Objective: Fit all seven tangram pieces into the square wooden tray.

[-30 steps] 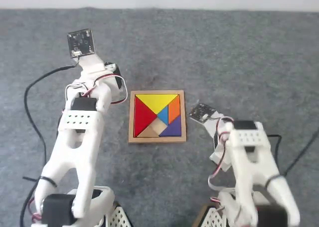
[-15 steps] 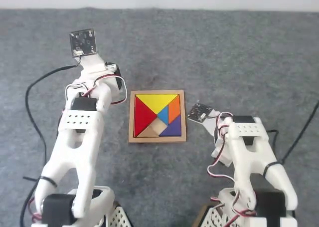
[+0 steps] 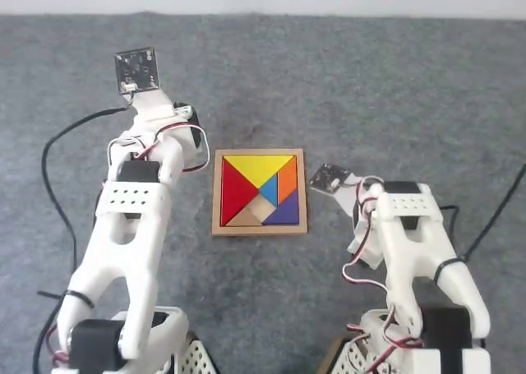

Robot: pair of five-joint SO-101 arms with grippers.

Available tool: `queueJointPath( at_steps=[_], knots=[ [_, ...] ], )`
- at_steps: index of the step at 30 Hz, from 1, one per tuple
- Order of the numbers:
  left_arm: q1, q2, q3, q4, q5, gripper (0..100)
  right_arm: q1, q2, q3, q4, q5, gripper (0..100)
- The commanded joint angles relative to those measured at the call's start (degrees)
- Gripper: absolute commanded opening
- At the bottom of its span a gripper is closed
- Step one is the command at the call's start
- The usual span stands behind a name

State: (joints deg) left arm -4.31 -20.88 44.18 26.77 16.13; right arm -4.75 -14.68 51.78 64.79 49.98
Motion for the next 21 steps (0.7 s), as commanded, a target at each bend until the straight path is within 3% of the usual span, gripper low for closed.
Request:
queueJointPath(
  at_steps=[1,5,14,21],
  knots=[
    [-0.1,-2.7,-0.4,-1.5,-0.8,1,0.1,-0.1,-8.6,5.8,-5.3,7.6],
    [-0.2,-2.7,-0.5,-1.4,-0.8,1,0.0,-0.1,-12.3,8.6,-7.3,2.4],
    [-0.4,-2.7,-0.7,-1.3,-0.8,1,-0.4,-0.1,-17.5,10.9,-7.5,2.4],
    [-0.4,-2.7,-0.7,-1.4,-0.8,1,-10.9,0.2,-28.5,15.6,-14.8,2.4]
  ],
)
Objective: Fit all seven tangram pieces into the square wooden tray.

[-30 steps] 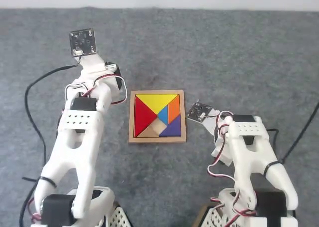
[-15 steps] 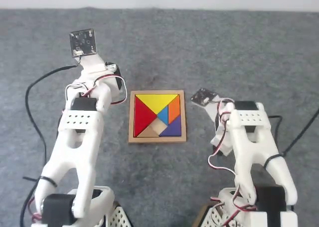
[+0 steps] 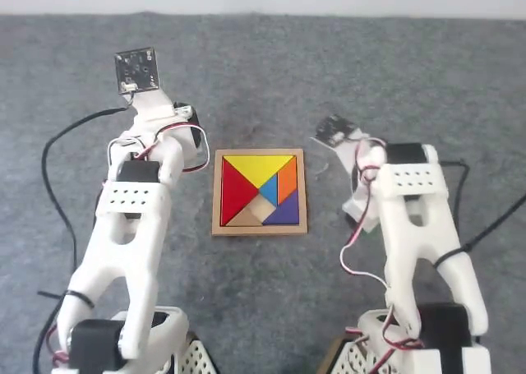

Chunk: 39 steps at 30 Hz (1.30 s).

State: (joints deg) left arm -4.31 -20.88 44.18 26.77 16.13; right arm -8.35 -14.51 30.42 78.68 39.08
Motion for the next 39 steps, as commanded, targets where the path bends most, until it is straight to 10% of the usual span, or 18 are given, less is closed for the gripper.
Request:
queueJointPath(
  at_steps=[1,13,39],
  knots=[
    [-0.5,-2.7,-0.7,-1.5,-0.8,1,-9.6,0.2,-7.8,1.3,-4.9,2.4],
    [-6.3,-2.7,-2.6,-1.6,-0.4,1,-27.7,8.2,-8.8,-15.7,-18.7,2.4],
    [-11.7,-2.4,-3.6,-1.7,3.0,1,-31.3,27.6,-23.6,-19.6,-24.5,0.7]
  ],
)
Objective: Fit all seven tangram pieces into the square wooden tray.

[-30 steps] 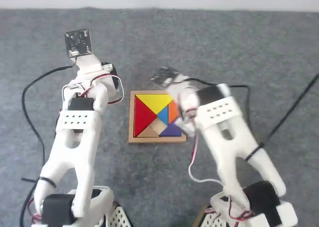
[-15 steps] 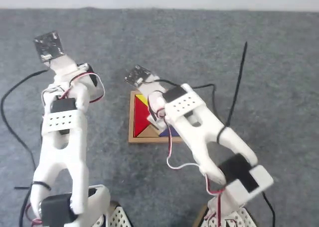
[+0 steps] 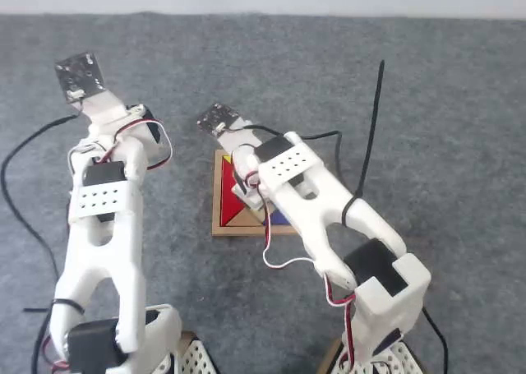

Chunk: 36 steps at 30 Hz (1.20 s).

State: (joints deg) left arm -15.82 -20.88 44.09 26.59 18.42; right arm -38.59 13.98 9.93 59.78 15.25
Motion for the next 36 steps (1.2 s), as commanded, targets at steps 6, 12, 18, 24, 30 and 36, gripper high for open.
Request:
queueJointPath(
  at_steps=[6,12,18,24,30,36],
  knots=[
    [-0.2,-2.3,-3.5,-1.5,0.7,1,-0.8,-0.8,-3.1,1.7,-1.0,0.7],
    [-0.2,-2.3,-3.5,-1.5,0.7,1,-0.7,-0.7,-2.7,2.6,-1.1,0.9],
    [-0.2,-2.3,-3.5,-1.5,0.7,1,-1.1,-0.7,-2.7,2.7,-0.6,1.6],
    [-0.2,-2.3,-3.4,-1.5,0.7,1,-1.5,-0.7,-2.7,4.4,-0.5,17.3],
    [-0.2,-2.3,-3.4,-1.5,0.7,1,-3.1,-0.7,-2.8,6.1,1.3,19.9],
    [-0.2,-2.3,-3.3,-1.5,0.7,1,-3.6,-0.8,-2.8,6.3,1.3,20.1]
  ],
)
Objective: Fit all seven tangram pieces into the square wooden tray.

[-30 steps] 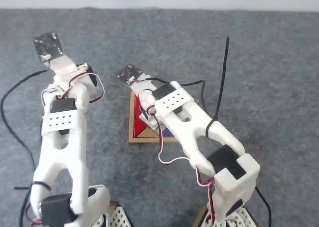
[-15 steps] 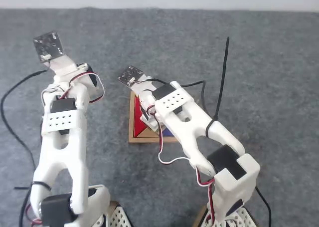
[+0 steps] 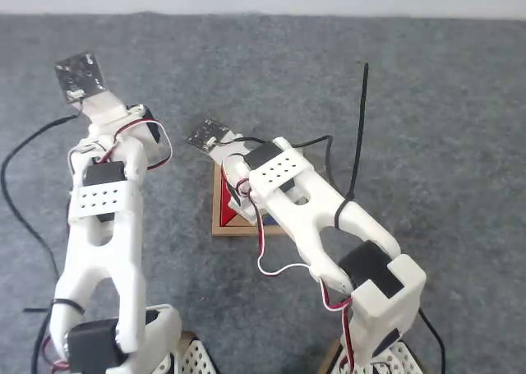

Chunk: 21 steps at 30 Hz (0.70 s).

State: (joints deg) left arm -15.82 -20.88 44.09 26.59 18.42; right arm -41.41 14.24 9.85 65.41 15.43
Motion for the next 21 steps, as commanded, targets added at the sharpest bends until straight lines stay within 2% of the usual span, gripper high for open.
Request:
queueJointPath(
  at_steps=[1,5,11,21],
  knots=[
    [-0.2,-2.3,-3.3,-1.5,0.7,1,-0.8,-1.1,-2.7,0.7,1.1,20.2],
    [-0.2,-2.3,-3.3,-1.5,0.7,1,-0.7,-1.1,-2.8,0.7,-0.4,20.4],
    [-0.2,-2.3,-3.4,-1.5,0.8,1,-0.8,-1.1,-2.8,0.7,-0.8,29.9],
    [-0.2,-2.3,-3.4,-1.5,0.8,1,0.2,-1.7,-3.0,0.7,-0.8,29.8]
  ],
)
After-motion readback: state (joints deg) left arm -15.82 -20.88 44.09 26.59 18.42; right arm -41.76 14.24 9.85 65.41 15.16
